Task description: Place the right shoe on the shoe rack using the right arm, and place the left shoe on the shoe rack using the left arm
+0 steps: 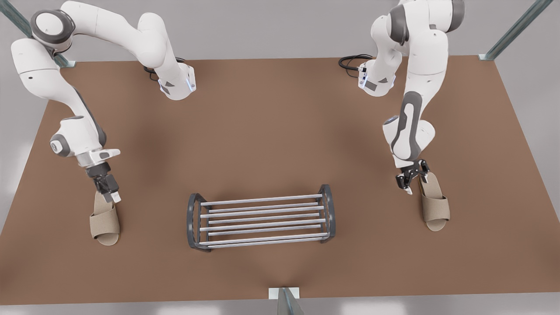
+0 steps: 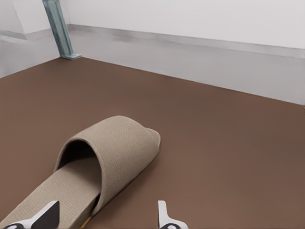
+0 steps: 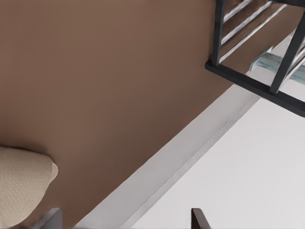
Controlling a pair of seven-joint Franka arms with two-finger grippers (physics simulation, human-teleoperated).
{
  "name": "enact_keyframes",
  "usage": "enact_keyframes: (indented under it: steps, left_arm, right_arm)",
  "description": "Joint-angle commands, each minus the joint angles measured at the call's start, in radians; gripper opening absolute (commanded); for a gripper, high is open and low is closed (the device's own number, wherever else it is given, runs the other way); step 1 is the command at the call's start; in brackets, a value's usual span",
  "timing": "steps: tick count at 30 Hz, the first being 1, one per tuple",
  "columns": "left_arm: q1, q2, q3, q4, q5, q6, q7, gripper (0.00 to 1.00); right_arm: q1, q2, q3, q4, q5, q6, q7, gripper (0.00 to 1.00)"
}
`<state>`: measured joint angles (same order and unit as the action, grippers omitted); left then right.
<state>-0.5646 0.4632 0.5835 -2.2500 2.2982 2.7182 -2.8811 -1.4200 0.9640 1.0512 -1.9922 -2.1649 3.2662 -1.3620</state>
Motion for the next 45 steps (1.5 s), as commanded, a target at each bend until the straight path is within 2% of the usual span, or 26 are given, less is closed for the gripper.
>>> enact_keyframes:
  steps: [1, 5, 10, 11, 13, 15, 20, 22, 31, 45]
  left_arm:
    - [0.0, 0.022, 0.004, 0.024, 0.135, -0.017, -0.638, 1.0]
    - [0.0, 0.091, 0.021, 0.099, 0.194, -0.02, -0.635, 1.0]
    - [0.049, 0.123, 0.021, 0.155, 0.225, -0.018, -0.633, 1.0]
    - [0.049, 0.124, 0.021, 0.155, 0.225, -0.018, -0.633, 1.0]
    - [0.057, 0.127, 0.021, 0.155, 0.225, -0.017, -0.633, 1.0]
    - [0.052, 0.132, 0.021, 0.15, 0.222, -0.018, -0.633, 1.0]
    - [0.046, 0.152, 0.016, 0.152, 0.213, -0.017, -0.635, 1.0]
    - [0.048, 0.153, 0.013, 0.155, 0.213, -0.017, -0.635, 1.0]
    - [0.054, 0.218, -0.004, 0.208, 0.208, -0.017, -0.635, 1.0]
    - [0.08, 0.282, -0.027, 0.27, 0.21, -0.018, -0.636, 1.0]
  right_arm:
    - [0.016, 0.001, -0.033, 0.013, -0.15, 0.081, -0.758, 1.0]
    - [0.046, 0.001, -0.059, 0.038, -0.196, 0.076, -1.002, 1.0]
    - [0.012, 0.007, -0.106, 0.0, -0.242, 0.033, -1.019, 1.0]
    - [-0.026, 0.01, -0.097, -0.033, -0.283, -0.006, -1.019, 1.0]
    - [-0.12, 0.019, -0.007, -0.142, -0.323, -0.157, -1.019, 1.0]
    - [-0.181, 0.081, 0.039, -0.172, -0.435, -0.204, -1.017, 1.0]
    - [-0.198, 0.22, 0.036, -0.094, -0.509, -0.212, -1.016, 1.0]
    - [-0.198, 0.22, 0.035, -0.094, -0.51, -0.212, -1.016, 1.0]
    - [-0.16, 0.397, 0.026, 0.055, -0.507, -0.201, -1.003, 1.0]
    - [-0.122, 0.441, 0.007, 0.13, -0.504, -0.178, -0.996, 1.0]
